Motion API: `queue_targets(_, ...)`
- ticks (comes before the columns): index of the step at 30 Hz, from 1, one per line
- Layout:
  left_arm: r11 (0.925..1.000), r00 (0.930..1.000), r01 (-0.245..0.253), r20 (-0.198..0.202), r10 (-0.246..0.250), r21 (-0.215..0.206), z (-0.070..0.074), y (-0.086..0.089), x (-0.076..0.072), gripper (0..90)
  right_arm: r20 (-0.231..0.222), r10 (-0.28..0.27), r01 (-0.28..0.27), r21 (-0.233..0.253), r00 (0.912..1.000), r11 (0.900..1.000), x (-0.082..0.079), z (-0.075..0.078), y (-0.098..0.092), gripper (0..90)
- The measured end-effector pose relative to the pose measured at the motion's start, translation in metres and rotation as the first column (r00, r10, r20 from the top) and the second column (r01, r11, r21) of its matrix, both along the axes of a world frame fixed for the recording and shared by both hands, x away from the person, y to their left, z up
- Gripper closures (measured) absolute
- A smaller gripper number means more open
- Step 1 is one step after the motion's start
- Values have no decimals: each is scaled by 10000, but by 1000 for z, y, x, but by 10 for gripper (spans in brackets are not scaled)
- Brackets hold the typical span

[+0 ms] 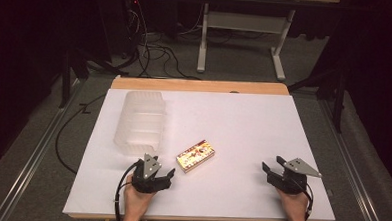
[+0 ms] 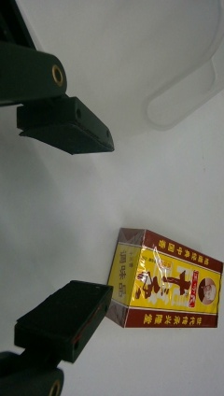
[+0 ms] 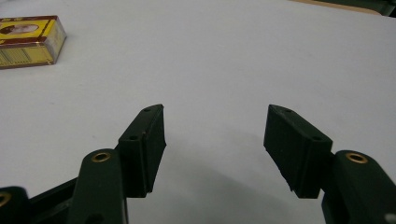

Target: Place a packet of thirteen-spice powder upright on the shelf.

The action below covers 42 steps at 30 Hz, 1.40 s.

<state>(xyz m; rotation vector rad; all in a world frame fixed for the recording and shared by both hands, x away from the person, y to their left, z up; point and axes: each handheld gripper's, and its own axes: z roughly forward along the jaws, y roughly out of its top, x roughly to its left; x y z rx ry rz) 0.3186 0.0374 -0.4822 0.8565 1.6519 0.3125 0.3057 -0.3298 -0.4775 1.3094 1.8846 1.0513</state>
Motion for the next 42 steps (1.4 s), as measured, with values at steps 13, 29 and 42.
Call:
queue_targets(13, 9998, 9995, 64, 321, -70, 165, -1, -2, -4, 298, -99, 25, -25, -46, 9999, 10000, 2, 0, 0, 389)
queue_targets(29, 9980, 9983, 586, -70, -584, 249, 7, -5, -4, 294, -95, 31, -30, 98, 10000, 9999, 1, 0, -1, 390)
queue_targets(42, 9941, 9926, 1079, -543, -1083, -112, 29, -24, 1, 268, -66, 21, -20, 179, 10000, 9998, 1, 0, -2, 390)
